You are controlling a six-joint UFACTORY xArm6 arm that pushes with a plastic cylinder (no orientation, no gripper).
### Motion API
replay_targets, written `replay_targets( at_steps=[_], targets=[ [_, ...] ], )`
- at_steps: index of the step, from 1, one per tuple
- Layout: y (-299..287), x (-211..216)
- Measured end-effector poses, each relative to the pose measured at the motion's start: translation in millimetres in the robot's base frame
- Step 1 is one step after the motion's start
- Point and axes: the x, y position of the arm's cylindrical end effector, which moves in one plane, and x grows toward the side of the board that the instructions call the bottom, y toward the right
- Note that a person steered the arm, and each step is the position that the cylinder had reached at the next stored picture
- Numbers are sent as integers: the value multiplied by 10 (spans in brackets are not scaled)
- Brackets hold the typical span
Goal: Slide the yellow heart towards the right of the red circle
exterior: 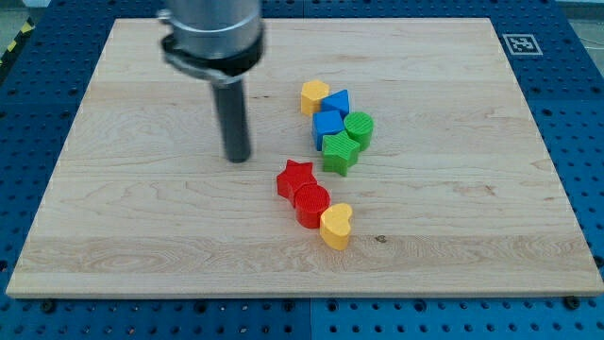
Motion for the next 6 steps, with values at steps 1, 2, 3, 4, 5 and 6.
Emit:
replay_targets(
  at_steps=[1,2,3,4,5,6],
  targets=[
    [-248,590],
    [37,1334],
    [463,1533],
    [1031,1454],
    [1301,1220],
    [1797,1151]
  ],
)
